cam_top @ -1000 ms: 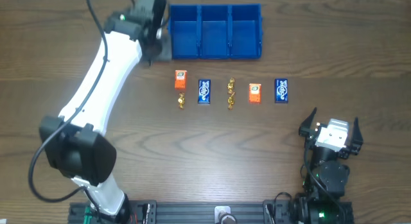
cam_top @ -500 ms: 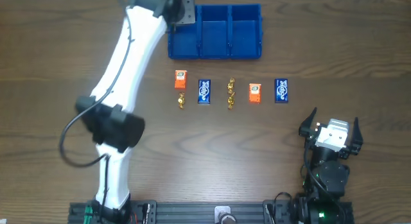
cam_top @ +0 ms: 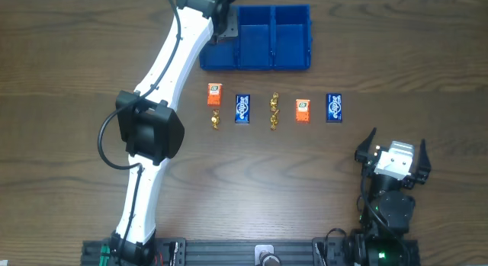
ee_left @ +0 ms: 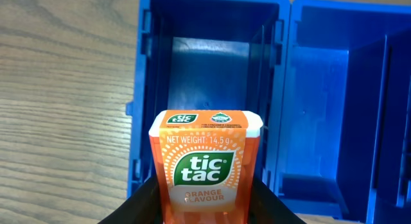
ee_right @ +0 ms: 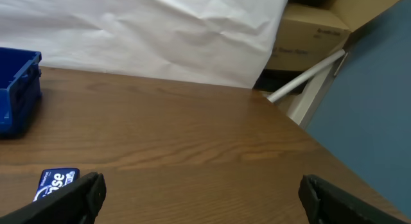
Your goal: Sort Candies Into Trays
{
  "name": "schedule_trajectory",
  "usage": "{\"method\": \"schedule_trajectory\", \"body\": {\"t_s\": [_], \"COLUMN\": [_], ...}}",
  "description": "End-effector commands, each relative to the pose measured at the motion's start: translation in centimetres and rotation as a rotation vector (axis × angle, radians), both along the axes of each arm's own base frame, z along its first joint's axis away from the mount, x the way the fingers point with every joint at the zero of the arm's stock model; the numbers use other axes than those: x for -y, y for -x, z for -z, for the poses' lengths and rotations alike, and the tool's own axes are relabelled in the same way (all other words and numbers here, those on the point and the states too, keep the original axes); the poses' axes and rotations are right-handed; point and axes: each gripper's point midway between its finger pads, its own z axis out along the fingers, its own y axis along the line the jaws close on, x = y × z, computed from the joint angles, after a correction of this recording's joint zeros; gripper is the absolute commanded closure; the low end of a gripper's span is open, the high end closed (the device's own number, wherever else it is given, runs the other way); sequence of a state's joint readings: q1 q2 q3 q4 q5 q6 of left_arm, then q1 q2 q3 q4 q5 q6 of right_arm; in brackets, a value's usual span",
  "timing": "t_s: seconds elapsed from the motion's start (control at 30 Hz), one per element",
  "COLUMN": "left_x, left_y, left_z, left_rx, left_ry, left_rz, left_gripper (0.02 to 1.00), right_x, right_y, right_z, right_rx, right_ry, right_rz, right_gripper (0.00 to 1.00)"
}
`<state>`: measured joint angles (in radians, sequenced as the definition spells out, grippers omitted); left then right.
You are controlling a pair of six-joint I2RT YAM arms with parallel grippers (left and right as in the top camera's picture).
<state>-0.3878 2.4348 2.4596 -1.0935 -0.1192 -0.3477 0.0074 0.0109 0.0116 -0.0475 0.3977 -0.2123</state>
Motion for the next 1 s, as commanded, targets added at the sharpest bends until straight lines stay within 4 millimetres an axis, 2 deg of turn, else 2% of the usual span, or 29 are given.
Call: {"method": "schedule_trajectory", "body": {"t_s": [0.03, 0.1, 0.13, 0.27, 0.43, 0.57, 0.63, 0.67, 0.77, 0.83, 0.9, 1.0], "left_x": [-0.7, -0.7, -0.8, -0.8, -1.0, -1.5, -1.6, -1.6, -1.7, -1.9, -2.2, -2.4], "left_y": [-0.9, -1.0, -1.1, -1.8, -2.3, -1.5, -0.3, 1.5, 5.0, 7.4, 9.6, 11.2], "left_z": [-0.9, -0.9, -1.0, -1.3, -2.0, -5.6, -8.2, -11.0, -13.3, -13.2, -11.7, -8.7], "left_rx": [0.038, 0.042, 0.045, 0.075, 0.102, 0.152, 0.183, 0.207, 0.214, 0.200, 0.164, 0.098], "left_ry": [-0.002, -0.002, -0.003, 0.000, 0.003, -0.019, -0.025, -0.016, 0.010, 0.026, 0.039, 0.036], "left_rz": [-0.030, -0.032, -0.034, -0.025, -0.030, -0.037, -0.037, -0.026, -0.033, -0.049, -0.063, -0.049], "left_gripper": [0.733, 0.652, 0.538, 0.316, 0.270, 0.275, 0.279, 0.286, 0.283, 0.270, 0.268, 0.270], "right_x": [0.1, 0.1, 0.1, 0.1, 0.1, 0.1, 0.1, 0.1, 0.1, 0.1, 0.1, 0.1], "right_y": [0.1, 0.1, 0.1, 0.1, 0.1, 0.1, 0.1, 0.1, 0.1, 0.1, 0.1, 0.1], "right_z": [0.1, 0.1, 0.1, 0.1, 0.1, 0.1, 0.1, 0.1, 0.1, 0.1, 0.1, 0.1], "right_rx": [-0.004, -0.004, -0.004, -0.004, -0.004, -0.004, -0.004, -0.004, -0.004, -0.004, -0.004, -0.004], "right_ry": [0.005, 0.005, 0.005, 0.005, 0.005, 0.005, 0.006, 0.005, 0.005, 0.005, 0.005, 0.005], "right_rz": [0.006, 0.006, 0.006, 0.006, 0.006, 0.006, 0.006, 0.006, 0.006, 0.006, 0.006, 0.006], "right_gripper": [0.003, 0.003, 0.003, 0.003, 0.003, 0.005, 0.003, 0.003, 0.003, 0.003, 0.003, 0.003]}}
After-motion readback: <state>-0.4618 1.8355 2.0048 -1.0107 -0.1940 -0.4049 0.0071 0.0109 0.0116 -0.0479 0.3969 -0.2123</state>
